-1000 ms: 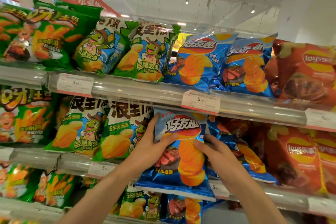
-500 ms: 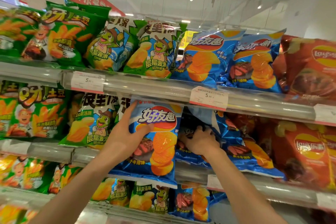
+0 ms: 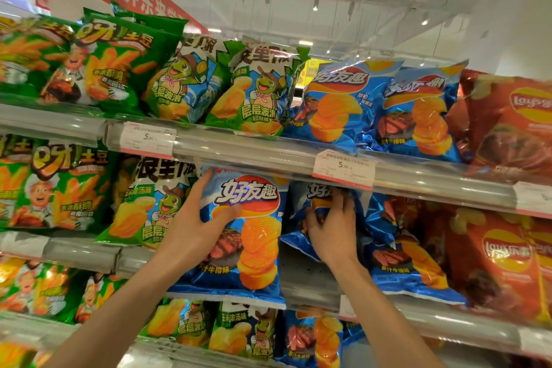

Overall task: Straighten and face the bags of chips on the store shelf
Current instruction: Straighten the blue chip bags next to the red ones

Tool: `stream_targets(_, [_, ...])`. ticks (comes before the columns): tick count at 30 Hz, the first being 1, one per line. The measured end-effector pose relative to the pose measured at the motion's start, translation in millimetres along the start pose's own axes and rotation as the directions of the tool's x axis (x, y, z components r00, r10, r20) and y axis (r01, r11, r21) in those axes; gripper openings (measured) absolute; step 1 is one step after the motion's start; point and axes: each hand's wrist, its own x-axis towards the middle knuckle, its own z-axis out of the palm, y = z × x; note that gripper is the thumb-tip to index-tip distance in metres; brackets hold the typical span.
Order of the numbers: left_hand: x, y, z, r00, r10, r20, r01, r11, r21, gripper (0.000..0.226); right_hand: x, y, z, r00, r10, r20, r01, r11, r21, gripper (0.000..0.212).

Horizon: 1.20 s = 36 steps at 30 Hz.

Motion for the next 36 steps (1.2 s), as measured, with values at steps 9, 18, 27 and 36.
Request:
stream_targets(9, [-3.1,1.8,-0.2,1.0,-0.011,0.004,0.011,0.999,0.047,0.082,2.6,0.5,32.7,0.957,0.155,0.245,-0.088,0.961,-0.262,0.096])
stream_targets(18, [-2.8,1.2,3.1,0.999,-0.019,0.031,0.019,1.0,0.002,0.084,6.3,5.9,10.2,0.841,0.412,0.351,-0.427,0.903,-0.036,0.095])
stream_targets(27, [-3.6,-2.5,5.1,1.0,0.001,0.029,-0.001,1.0,-0.002,0.083,3.7,-5.8,15.2,0.874,0.459,0.16,-0.472,0.88,0.057,0.085])
stream_targets(36, [-3.4,-8.0,24.7,0.997,-0.01,0.078,0.009,1.0,0.009,0.081,4.8,2.4,-7.2,0.869,0.354,0.346,-0.474,0.797,0.374,0.058])
